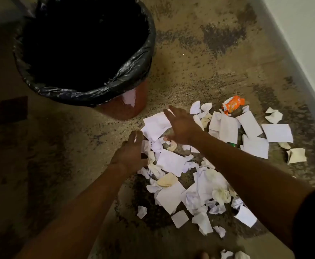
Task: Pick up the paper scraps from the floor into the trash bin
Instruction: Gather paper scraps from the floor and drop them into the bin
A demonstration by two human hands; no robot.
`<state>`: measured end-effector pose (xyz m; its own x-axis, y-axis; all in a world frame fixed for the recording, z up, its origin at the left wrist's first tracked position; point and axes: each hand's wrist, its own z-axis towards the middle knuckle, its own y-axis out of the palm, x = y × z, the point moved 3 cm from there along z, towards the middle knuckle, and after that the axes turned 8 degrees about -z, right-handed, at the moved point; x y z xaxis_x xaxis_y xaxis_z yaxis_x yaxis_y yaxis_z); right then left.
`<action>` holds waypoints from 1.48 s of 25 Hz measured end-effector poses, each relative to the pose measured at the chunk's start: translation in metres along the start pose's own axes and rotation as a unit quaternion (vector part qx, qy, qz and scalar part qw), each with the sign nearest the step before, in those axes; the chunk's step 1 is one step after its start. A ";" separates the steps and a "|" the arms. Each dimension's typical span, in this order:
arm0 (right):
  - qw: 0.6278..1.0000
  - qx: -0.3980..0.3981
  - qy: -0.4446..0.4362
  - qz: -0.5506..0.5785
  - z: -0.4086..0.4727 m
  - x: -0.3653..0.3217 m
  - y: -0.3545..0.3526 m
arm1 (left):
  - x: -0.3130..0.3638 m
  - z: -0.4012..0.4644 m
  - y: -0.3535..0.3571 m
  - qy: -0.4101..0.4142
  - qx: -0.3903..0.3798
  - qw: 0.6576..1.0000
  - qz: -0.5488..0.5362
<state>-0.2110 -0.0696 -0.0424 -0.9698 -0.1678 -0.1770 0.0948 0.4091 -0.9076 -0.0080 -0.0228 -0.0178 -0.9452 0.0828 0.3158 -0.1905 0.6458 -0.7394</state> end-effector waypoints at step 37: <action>0.983 0.165 -0.016 0.076 -0.086 -0.013 -0.115 | 0.091 -0.029 -0.087 0.098 0.248 0.938 -0.222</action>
<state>-0.2287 -0.0378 0.0971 -0.9317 -0.1582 -0.3270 0.3110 0.1182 -0.9430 -0.0701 -0.0497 0.0927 -0.6858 0.0585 0.7254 -0.6996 0.2219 -0.6792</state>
